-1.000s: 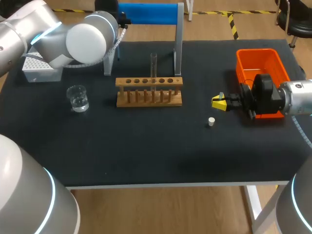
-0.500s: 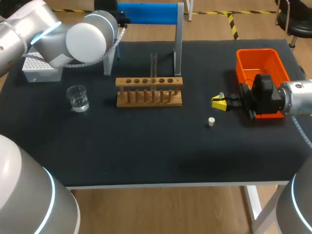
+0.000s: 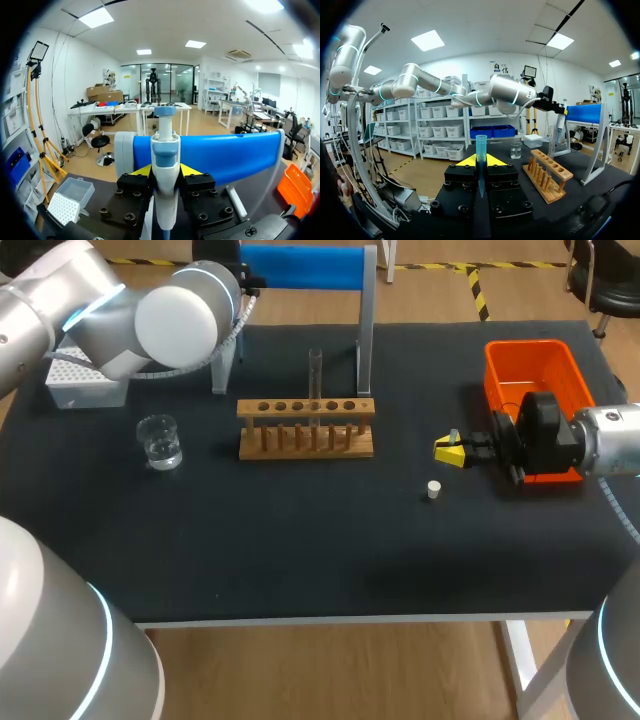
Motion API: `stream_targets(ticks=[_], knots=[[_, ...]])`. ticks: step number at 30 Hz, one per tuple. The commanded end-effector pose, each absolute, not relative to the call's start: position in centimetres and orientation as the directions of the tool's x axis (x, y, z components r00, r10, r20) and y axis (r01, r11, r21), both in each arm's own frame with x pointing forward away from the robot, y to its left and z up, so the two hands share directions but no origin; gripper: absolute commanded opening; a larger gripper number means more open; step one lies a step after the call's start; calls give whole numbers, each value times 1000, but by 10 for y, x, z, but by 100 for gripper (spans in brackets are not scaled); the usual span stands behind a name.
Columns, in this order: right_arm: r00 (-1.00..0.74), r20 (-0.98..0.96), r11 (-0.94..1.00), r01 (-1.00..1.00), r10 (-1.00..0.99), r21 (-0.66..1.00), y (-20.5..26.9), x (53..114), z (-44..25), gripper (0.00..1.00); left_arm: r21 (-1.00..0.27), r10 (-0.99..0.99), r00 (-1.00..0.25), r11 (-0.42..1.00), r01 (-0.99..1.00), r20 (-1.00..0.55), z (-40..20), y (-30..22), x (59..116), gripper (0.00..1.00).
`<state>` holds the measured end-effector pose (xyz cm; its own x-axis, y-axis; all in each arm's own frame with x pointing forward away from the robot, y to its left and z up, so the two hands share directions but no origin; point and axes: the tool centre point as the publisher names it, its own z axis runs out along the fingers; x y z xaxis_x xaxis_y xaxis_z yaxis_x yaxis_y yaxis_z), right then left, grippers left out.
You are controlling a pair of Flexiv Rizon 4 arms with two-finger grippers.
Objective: Invert the test tube, pick up the pipette, mount the tip to pipette, aspirate from beaker and dispense into the tube, eject the tip, return the pipette, and cap with the stopper.
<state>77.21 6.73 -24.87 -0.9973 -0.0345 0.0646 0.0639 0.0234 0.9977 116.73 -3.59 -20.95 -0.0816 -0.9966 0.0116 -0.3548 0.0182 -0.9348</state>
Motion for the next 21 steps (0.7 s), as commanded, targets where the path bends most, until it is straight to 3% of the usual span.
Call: stream_targets(ticks=[1,16,21], knots=[[-997,64,25,63,-32,998,68,771,-249,0,-935,-997,-80,19,-355,10,-204,-36,1166,0],[-997,64,25,63,-32,998,68,771,-249,0,-952,-996,-82,53,-301,-30,-154,-39,1155,0],[-997,64,25,63,-32,998,68,771,-249,0,-953,-988,-149,78,-293,-36,-138,-46,1140,0]])
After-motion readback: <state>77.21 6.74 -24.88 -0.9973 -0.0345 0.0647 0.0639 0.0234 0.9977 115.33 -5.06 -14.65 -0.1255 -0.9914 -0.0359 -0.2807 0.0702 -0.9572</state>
